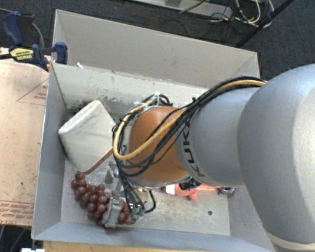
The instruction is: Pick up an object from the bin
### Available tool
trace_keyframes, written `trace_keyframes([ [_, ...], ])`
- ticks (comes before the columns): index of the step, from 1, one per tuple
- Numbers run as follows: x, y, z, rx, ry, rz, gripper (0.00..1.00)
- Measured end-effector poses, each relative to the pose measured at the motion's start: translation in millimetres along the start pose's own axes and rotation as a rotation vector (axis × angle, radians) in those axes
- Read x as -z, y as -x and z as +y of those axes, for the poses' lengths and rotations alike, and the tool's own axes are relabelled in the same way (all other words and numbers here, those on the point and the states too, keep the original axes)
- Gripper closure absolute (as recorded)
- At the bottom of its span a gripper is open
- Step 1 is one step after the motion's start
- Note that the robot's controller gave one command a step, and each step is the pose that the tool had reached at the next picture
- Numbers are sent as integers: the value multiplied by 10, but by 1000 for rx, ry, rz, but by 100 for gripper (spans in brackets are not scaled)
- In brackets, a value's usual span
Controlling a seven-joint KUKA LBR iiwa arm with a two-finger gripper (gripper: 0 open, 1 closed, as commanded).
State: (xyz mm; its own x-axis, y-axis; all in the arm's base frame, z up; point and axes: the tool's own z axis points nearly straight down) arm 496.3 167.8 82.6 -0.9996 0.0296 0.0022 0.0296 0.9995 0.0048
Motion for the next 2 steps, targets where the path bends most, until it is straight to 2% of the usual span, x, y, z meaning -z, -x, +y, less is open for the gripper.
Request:
trace_keyframes([
  [1,-98,39,19,369,5,-15,100],
  [2,-98,39,19,369,5,-15,100],
])
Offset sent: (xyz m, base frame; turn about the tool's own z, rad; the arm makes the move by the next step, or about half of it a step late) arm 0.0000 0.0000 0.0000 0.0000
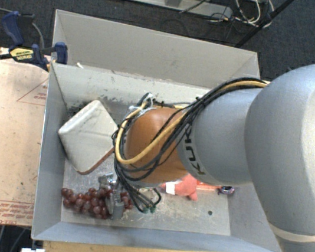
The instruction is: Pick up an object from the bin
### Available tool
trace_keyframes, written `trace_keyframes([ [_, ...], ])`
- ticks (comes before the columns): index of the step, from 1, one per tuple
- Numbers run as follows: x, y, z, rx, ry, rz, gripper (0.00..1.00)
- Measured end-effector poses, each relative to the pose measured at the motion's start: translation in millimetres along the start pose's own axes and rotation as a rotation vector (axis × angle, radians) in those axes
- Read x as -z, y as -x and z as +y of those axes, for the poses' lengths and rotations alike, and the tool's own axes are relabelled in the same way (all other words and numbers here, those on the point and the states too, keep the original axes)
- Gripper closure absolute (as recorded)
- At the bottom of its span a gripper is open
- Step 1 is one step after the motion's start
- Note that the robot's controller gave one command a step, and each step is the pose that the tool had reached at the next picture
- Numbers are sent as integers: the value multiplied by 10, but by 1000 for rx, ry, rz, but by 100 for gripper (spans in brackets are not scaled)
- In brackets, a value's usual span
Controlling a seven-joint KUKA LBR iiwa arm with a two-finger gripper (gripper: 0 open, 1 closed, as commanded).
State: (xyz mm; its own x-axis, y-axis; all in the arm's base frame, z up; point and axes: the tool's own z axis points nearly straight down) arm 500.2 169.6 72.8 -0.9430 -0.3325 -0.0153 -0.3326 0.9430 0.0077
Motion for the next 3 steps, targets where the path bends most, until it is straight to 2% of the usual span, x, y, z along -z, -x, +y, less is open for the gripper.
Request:
trace_keyframes([
  [1,1245,117,129,-34,1,-1,100],
  [2,1245,116,130,-35,1,-1,100],
  [3,1303,102,130,-38,1,7,100],
])
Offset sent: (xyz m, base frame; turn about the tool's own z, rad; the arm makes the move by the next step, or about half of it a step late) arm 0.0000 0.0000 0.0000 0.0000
